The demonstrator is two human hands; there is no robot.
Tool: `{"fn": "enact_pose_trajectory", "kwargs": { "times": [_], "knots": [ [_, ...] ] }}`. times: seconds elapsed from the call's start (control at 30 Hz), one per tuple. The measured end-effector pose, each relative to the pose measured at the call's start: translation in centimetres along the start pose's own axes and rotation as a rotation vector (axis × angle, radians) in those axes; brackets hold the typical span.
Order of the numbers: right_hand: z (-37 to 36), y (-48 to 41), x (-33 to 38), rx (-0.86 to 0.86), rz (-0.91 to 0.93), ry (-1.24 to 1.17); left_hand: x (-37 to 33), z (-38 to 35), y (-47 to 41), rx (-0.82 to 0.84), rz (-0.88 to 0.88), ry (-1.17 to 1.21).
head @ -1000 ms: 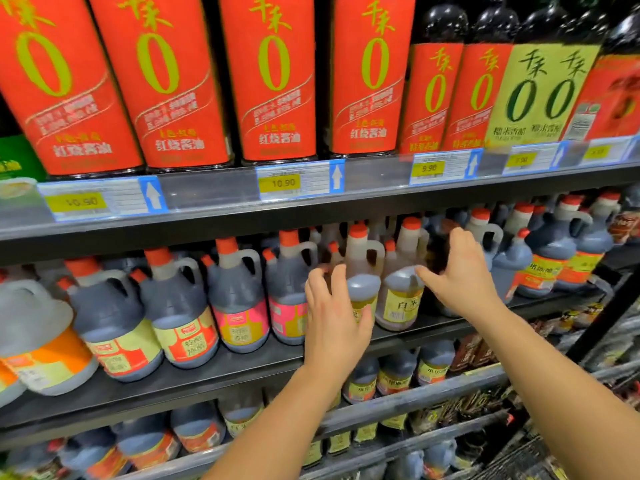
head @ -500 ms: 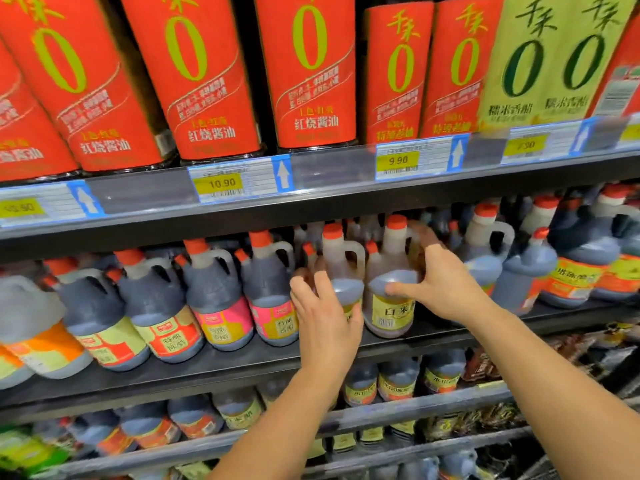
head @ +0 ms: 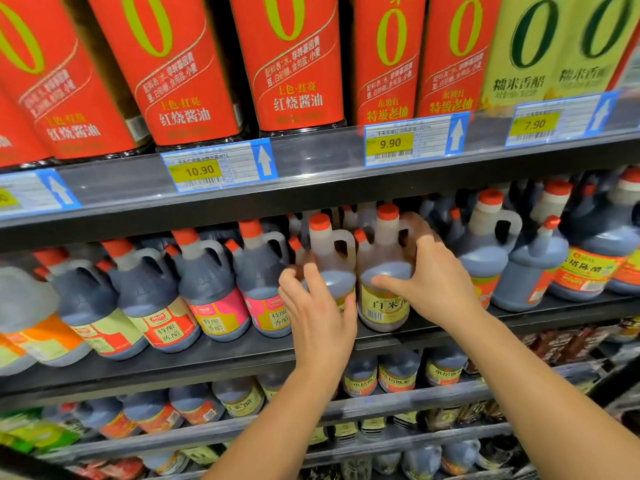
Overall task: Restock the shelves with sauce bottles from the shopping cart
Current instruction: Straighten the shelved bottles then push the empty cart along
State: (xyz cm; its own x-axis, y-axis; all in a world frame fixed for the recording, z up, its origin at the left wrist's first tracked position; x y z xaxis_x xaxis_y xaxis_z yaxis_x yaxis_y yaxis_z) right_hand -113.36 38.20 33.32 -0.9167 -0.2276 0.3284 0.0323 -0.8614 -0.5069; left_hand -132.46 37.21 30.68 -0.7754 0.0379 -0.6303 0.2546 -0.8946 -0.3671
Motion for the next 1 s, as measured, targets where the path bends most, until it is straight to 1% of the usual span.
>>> {"fn": "enact_pose_trajectory", "kwargs": {
  "times": [0.3,0.53,0.67,0.73,0.87,0.93,1.0],
  "knots": [
    [-0.2,0.3,0.4,0.012,-0.008,0.007,0.0,0.3,0.1,-0.022,0.006,-0.004],
    [-0.1,1.0,0.9,-0.003,-0.009,0.004,0.7,0.9,0.6,0.008,-0.016,0.044],
    [0.2,1.3,1.0,-0.053,0.023,-0.095,0.2,2.2,1.7,-0.067,-0.082,0.051],
    [0.5,1.6,1.1,-0.089,0.035,-0.118,-0.2,2.4,2.1,-0.070,-0.128,0.073],
    [1.5,2.6,0.7,-0.194,-0.011,-0.039,-1.0,2.6,2.8,-0.061,-0.237,0.183],
    [1.9,3.6,0.4,-0.254,-0.045,-0.017,-1.4,2.0,3.4,-0.014,-0.296,0.248],
    [2.2,4.9,0.1,-0.299,-0.091,-0.012,-1.8,0.7,3.9,0.109,-0.310,0.292]
  ]
}}
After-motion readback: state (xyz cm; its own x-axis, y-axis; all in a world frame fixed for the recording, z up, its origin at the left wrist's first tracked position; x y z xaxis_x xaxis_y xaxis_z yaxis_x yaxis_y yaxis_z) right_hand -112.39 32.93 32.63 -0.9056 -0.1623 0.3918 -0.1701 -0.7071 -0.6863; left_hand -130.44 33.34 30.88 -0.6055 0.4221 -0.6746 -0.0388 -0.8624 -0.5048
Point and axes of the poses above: each hand's wrist, its own y-axis away from the middle knuckle, its own z-axis out of the back of the hand, x = y × z, the point moved 8 cm from there along -y, towards the middle knuckle, and after that the axes turned 15 degrees about z, right-handed, at the moved point
